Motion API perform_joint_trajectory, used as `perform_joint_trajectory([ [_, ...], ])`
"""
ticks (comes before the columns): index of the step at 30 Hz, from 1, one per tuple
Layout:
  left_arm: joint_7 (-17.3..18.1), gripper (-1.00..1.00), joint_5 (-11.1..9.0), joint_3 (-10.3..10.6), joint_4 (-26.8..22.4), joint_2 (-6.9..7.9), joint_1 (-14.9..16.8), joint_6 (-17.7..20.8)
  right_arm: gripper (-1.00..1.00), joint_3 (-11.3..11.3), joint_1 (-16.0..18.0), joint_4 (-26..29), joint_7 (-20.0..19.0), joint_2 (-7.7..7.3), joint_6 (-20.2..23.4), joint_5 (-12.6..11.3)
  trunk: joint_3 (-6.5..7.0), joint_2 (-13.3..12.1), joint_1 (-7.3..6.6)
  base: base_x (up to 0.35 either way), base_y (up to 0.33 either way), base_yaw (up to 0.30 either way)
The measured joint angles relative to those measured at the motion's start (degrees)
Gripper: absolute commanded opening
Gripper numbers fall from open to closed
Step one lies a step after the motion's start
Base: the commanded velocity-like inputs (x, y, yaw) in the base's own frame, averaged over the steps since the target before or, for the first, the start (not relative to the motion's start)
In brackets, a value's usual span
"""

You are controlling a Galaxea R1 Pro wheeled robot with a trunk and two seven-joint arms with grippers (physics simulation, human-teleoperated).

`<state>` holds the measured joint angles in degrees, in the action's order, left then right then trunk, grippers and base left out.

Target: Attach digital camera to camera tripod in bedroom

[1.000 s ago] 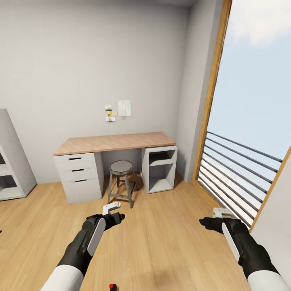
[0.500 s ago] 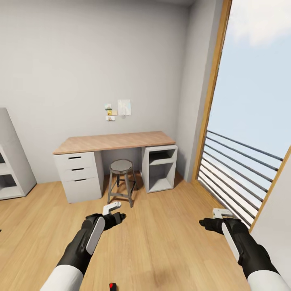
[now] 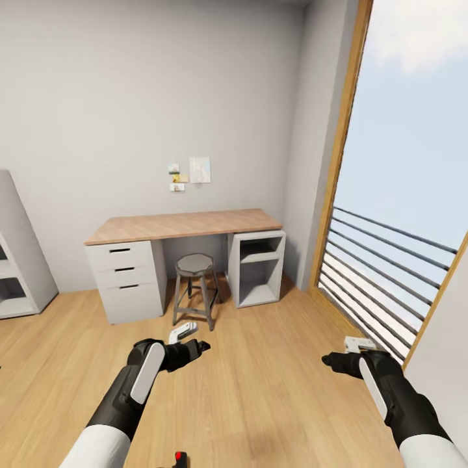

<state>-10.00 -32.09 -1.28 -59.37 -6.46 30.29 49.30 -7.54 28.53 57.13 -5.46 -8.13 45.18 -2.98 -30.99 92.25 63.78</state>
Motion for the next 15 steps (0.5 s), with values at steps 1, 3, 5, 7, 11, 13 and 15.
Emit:
perform_joint_trajectory([
  [1,-0.1,1.0,0.0,0.0,0.1,-0.03,0.0,0.0,1.0,0.0,0.0,0.0,0.0,0.01,0.2,0.0,-0.18,0.4,0.22,0.0,0.0,0.0],
  [3,-0.2,1.0,0.0,0.1,0.2,-0.08,0.0,0.0,1.0,0.0,0.0,0.0,0.0,0.05,0.5,0.0,-0.54,1.2,0.66,0.0,0.0,0.0],
  [5,-0.4,1.0,0.1,0.1,0.5,-0.08,0.0,0.0,1.0,-0.1,0.0,0.0,0.0,0.09,1.0,0.0,-0.9,2.0,1.1,0.0,0.0,0.0],
  [7,-0.7,1.0,0.7,0.0,2.1,0.16,0.0,-1.0,1.0,-0.8,0.0,0.1,-0.2,0.12,1.5,0.0,-1.26,2.8,1.54,0.0,0.0,0.0],
  [11,-0.8,1.0,12.0,0.4,9.3,0.89,0.0,-4.4,1.0,-1.1,0.0,1.0,0.1,0.0,0.9,0.2,-1.99,4.4,2.42,0.0,0.0,0.0],
  [13,-0.7,1.0,15.6,0.4,11.9,0.9,0.0,-5.1,1.0,-1.1,0.0,0.9,0.0,-0.02,0.8,0.2,-2.34,5.2,2.86,0.0,0.0,0.0],
  [15,-1.0,1.0,19.3,0.4,13.5,0.78,0.0,-11.6,1.0,-1.1,0.0,0.5,0.0,-0.04,0.6,0.2,-2.69,6.0,3.3,0.0,0.0,0.0],
])
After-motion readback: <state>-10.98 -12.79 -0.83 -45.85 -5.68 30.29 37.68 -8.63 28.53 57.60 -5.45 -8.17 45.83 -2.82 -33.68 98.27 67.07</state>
